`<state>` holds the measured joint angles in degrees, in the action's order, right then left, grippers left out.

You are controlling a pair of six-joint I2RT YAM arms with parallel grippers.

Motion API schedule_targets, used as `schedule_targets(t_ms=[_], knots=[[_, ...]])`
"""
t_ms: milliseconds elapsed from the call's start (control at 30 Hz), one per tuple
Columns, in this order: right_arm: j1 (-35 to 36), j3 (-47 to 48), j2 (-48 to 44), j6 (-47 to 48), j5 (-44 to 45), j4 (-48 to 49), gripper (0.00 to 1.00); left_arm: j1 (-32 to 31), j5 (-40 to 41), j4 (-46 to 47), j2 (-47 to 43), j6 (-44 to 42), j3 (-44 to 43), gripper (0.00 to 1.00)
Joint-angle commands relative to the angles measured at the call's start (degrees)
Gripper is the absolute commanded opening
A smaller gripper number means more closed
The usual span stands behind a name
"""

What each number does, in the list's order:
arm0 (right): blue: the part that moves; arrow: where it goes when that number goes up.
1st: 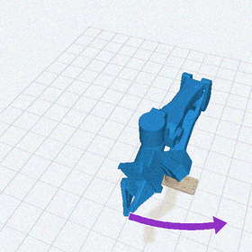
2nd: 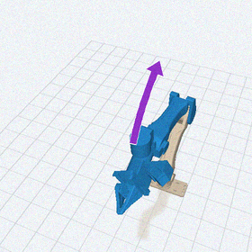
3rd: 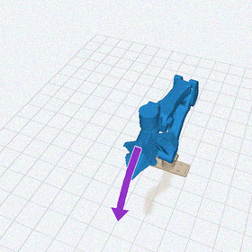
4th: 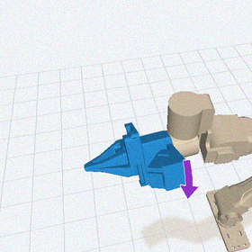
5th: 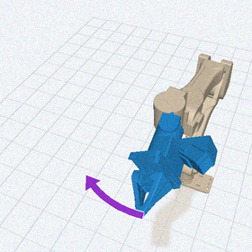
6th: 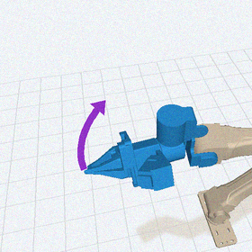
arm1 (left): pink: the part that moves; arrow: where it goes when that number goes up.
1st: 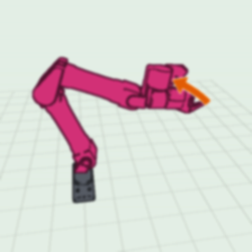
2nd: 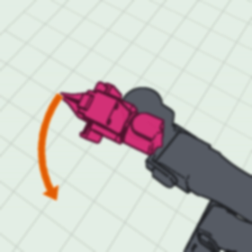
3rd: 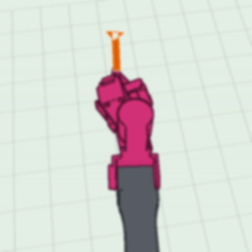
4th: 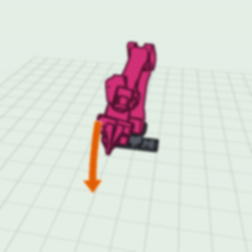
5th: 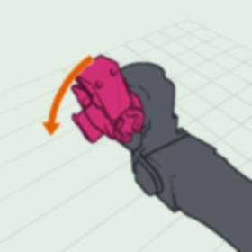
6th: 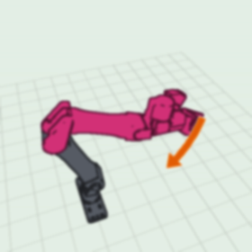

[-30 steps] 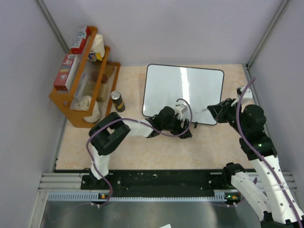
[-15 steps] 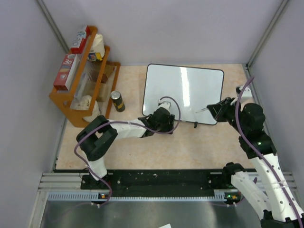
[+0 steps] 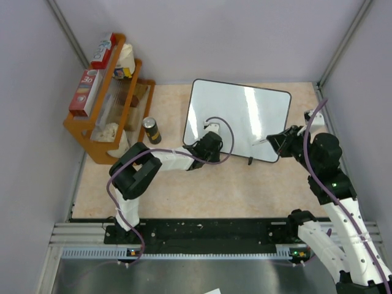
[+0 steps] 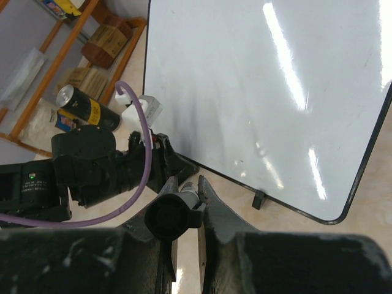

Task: Write a sentence on the whiteboard
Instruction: Pick up the whiteboard stand from the center of the board, then move the whiteboard stand to the center of the board.

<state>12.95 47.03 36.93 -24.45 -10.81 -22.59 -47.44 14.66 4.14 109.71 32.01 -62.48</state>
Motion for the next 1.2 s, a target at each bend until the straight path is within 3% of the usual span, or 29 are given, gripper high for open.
schedule_targets(t_ms=[0, 167, 567, 833, 1033, 1167], knots=[[-0.29, 0.44, 0.07, 0.63, -0.35, 1.67, 0.00, 0.24, 0.72, -3.70, 3.67, -2.04, 1.04, 0.30], [-0.21, 0.09, 0.25, 0.45, -0.97, 1.93, 0.00, -0.02, 1.17, -6.33, 2.35, -2.74, 2.18, 0.09], [-0.29, -1.50, 0.25, -0.16, -1.50, 2.90, 0.00, -6.61, 9.23, -15.29, -2.13, 2.70, 5.09, 0.01], [-0.29, -2.38, 0.16, -0.34, -1.76, 3.17, 0.00, -14.08, 11.54, -26.01, -1.34, 11.92, 2.98, 0.04], [-0.29, -2.82, 0.07, -0.69, -1.94, 3.34, 0.00, -18.65, 11.89, -29.19, 0.94, 13.60, 0.61, 0.11], [-0.29, -2.82, -0.10, -0.51, -1.85, 3.25, 0.00, -20.93, 11.01, -29.54, 0.33, 14.04, 1.13, 0.26]])
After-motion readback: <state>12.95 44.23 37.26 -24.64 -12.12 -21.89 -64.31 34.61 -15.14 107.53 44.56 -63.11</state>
